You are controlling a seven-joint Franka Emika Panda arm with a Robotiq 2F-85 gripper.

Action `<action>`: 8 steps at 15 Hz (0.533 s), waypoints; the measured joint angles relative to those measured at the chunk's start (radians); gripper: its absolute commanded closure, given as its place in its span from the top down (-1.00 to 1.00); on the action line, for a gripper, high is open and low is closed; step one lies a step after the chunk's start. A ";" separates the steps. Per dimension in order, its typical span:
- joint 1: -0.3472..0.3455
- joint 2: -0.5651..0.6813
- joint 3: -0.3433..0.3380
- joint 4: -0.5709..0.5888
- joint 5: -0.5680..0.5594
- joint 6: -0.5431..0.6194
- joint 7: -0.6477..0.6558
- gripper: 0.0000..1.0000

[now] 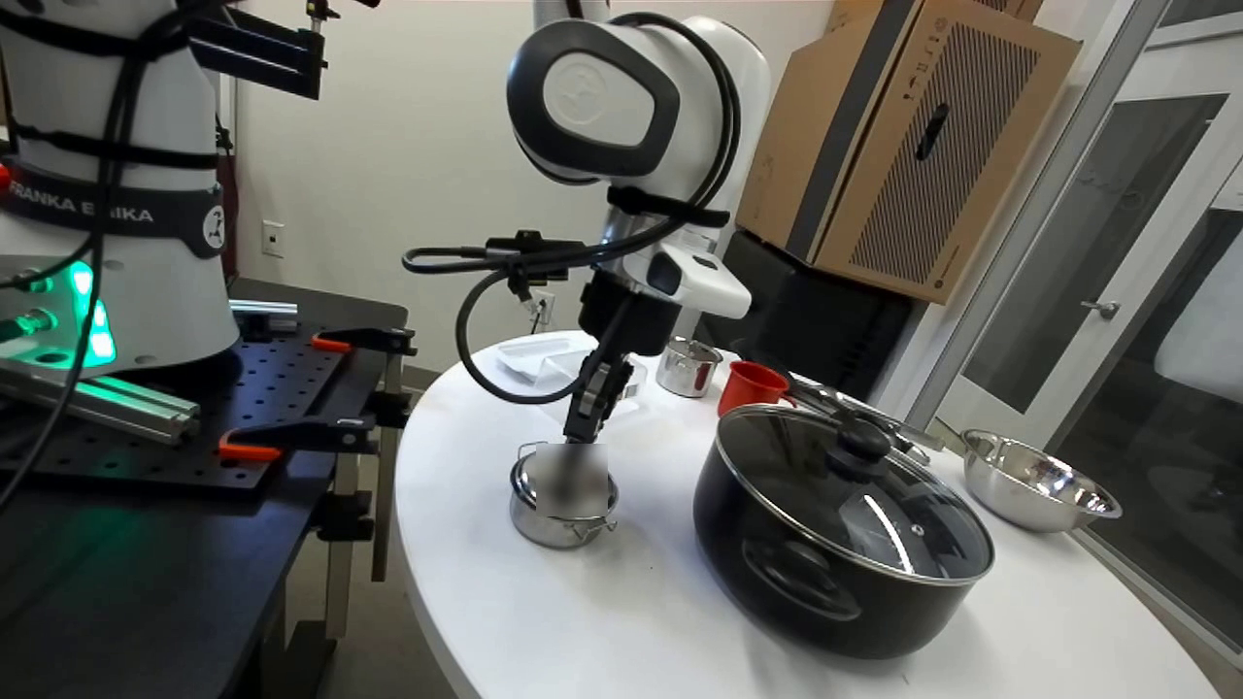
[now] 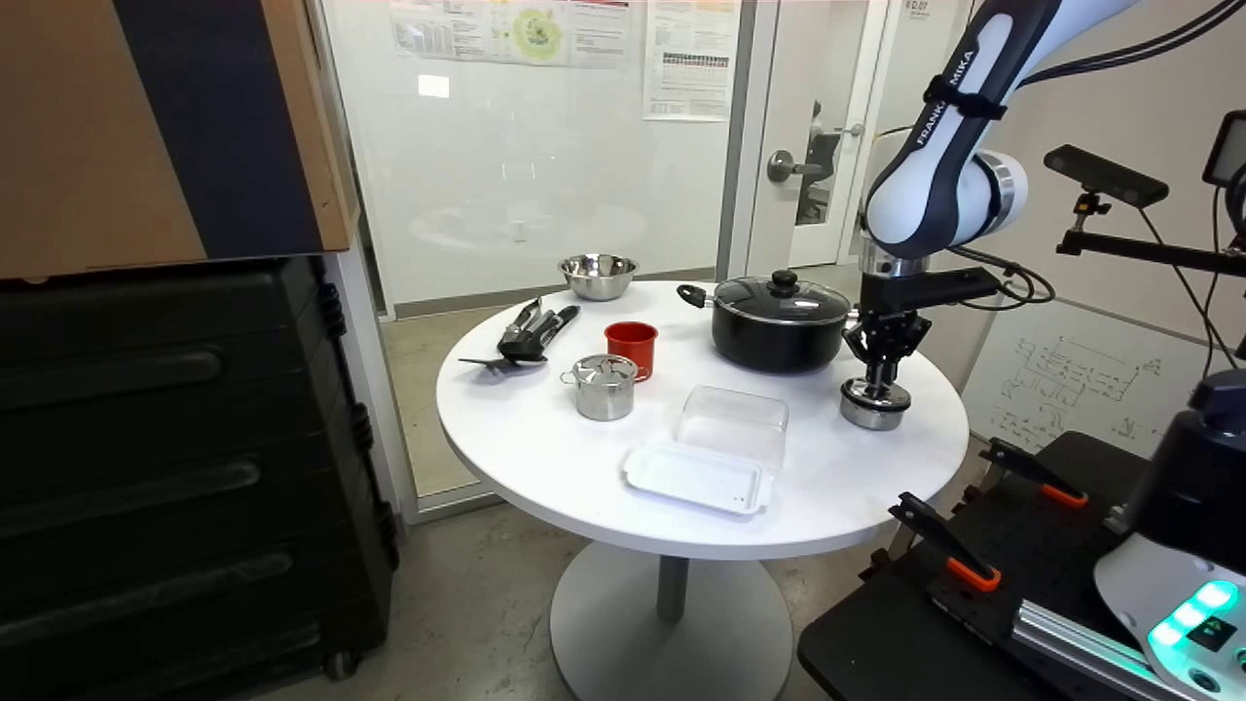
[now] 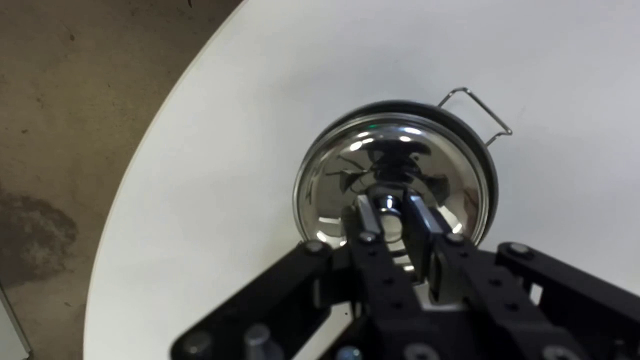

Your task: Pick the lid and put it on the small pot

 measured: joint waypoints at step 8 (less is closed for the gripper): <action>0.029 0.019 0.002 0.006 0.000 -0.010 0.004 -0.91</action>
